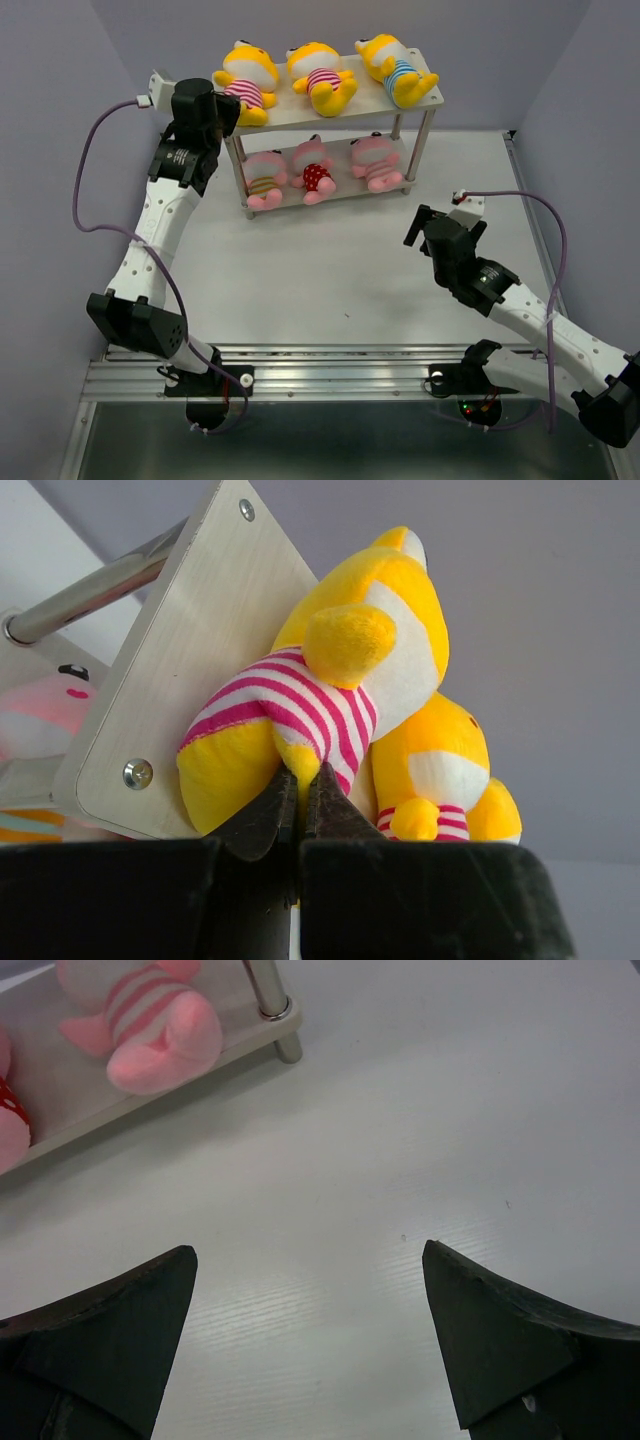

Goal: Place and organize the stuffed toys onto the shelf

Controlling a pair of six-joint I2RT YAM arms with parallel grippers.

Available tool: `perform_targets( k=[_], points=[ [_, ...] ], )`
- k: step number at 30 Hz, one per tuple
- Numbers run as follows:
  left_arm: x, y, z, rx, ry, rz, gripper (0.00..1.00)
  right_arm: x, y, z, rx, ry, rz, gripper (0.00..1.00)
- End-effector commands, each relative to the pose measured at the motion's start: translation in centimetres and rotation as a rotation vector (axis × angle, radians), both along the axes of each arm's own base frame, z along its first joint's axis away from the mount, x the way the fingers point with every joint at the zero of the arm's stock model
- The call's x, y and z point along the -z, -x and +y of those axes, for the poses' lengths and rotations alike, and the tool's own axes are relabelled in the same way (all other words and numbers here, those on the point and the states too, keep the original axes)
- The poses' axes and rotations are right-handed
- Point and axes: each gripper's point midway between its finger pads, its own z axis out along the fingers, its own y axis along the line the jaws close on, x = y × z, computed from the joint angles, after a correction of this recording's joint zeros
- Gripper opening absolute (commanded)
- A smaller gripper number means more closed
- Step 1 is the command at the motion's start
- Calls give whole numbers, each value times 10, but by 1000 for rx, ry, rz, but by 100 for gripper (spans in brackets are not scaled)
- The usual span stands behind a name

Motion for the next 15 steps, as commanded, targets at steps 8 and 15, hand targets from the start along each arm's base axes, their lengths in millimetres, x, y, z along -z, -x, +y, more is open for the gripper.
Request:
perform_targets(
  k=[8,15],
  points=[
    [-13,9,-3,13,110,-52,19,-10,-3,-2,17,-28,-34,100],
    [-19,12,-5,34,107,-85,59,-7,-4,0,13,-27,-26,100]
  ],
)
